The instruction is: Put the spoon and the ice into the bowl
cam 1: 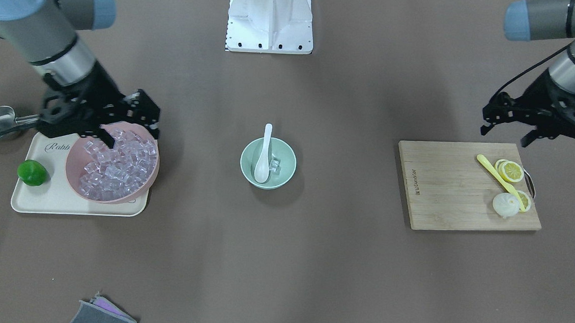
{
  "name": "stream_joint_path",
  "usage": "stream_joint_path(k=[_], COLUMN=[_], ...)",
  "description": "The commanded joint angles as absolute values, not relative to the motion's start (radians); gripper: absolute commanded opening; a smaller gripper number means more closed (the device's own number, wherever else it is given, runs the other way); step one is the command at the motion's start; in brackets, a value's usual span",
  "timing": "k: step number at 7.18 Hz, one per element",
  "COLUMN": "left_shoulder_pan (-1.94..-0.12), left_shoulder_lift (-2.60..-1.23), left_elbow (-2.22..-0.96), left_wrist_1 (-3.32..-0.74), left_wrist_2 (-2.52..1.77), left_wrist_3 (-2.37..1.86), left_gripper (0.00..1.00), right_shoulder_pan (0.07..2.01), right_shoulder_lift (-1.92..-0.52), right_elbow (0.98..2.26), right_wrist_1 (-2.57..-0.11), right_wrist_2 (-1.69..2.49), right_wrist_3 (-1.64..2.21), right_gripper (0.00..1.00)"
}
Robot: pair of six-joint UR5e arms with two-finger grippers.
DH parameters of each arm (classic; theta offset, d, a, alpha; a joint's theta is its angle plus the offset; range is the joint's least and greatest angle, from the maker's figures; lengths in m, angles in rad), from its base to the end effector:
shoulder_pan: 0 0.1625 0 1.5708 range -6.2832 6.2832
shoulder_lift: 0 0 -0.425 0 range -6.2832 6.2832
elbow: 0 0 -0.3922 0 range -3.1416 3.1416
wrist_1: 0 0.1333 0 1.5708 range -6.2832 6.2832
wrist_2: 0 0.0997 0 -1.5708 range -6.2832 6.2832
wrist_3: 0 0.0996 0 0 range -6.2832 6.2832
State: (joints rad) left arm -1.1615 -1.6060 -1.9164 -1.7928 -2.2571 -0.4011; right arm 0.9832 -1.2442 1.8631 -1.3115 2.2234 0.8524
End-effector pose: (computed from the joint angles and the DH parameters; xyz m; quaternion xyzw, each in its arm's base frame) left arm 0.1365 -0.4911 0.4484 0.1303 0.4055 0.1036 0.8988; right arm -0.2611 -0.5234 0.3113 0.1114 -0.4836 -0.0219 0.8679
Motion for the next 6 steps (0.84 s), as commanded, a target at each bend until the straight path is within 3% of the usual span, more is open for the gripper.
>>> stream_joint_path(k=[1, 3, 4, 6], left_shoulder_pan=[-1.342, -1.541, -1.633, -1.675], left_shoulder_lift=[-1.469, -1.344, -1.336, -1.344], left_elbow=[-1.881, -1.773, -1.703, -1.684], left_wrist_1=[-1.792, -1.804, -1.802, -1.719], left_wrist_2=[-2.339, -2.333, -2.339, -2.365], left_wrist_3=[-0.119, 0.164, 0.277, 0.284], left_gripper=[0.97, 0.97, 0.97, 0.97], right_shoulder_pan=[1.251, 1.418, 1.486, 1.541], right_shoulder_lift=[-1.476, -1.574, -1.58, -1.577], right_elbow=[1.872, 1.85, 1.83, 1.751], right_wrist_1=[-1.325, -1.49, -1.591, -1.643], right_wrist_2=[2.402, 2.401, 2.395, 2.39], right_wrist_3=[0.438, 0.057, -0.11, -0.269], right_gripper=[1.0, 1.0, 1.0, 1.0])
